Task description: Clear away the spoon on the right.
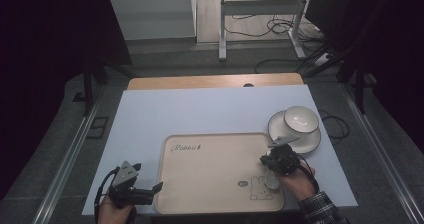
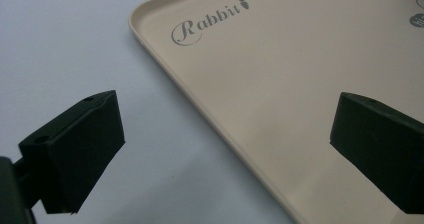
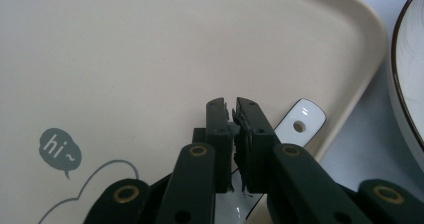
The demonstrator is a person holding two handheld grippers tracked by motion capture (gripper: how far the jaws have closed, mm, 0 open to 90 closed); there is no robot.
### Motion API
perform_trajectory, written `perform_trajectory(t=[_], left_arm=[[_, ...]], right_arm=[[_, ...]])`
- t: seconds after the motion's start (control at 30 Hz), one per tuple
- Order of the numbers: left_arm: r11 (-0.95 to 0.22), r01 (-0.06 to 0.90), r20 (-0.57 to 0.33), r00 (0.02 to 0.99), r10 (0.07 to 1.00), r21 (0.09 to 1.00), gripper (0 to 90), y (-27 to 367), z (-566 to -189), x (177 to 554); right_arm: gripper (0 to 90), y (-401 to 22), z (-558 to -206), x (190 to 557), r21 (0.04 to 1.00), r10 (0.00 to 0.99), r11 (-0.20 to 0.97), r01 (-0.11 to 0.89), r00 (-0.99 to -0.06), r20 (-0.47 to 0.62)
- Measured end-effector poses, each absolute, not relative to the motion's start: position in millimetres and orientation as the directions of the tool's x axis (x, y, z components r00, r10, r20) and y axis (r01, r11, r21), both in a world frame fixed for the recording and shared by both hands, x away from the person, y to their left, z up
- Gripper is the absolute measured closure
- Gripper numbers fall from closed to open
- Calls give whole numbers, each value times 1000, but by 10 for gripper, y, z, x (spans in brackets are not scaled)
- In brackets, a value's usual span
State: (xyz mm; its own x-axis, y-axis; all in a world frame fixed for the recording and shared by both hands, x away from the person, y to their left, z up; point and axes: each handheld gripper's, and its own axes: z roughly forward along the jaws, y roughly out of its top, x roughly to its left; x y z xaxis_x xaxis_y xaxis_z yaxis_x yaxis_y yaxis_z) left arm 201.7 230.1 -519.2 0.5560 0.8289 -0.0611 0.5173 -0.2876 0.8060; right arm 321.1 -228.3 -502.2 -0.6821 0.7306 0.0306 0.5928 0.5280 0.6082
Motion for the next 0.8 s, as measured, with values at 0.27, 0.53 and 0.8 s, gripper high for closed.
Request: perform_trajectory(t=[0.27, 0.53, 0.8], left_arm=[[-291, 516, -57, 557, 829, 805, 6, 2298, -5192, 2017], [-292, 517, -56, 556, 829, 805, 6, 2296, -5192, 2017], [-289, 517, -59, 555, 830, 806, 6, 2297, -5193, 2017]], right_arm=[[779, -2282, -4999, 3192, 625, 724, 526, 577, -689, 26], [714, -2269, -4975, 3158, 635, 721, 526, 566, -692, 19], [658, -2257, -4929, 3116, 654, 718, 520, 550, -696, 14]])
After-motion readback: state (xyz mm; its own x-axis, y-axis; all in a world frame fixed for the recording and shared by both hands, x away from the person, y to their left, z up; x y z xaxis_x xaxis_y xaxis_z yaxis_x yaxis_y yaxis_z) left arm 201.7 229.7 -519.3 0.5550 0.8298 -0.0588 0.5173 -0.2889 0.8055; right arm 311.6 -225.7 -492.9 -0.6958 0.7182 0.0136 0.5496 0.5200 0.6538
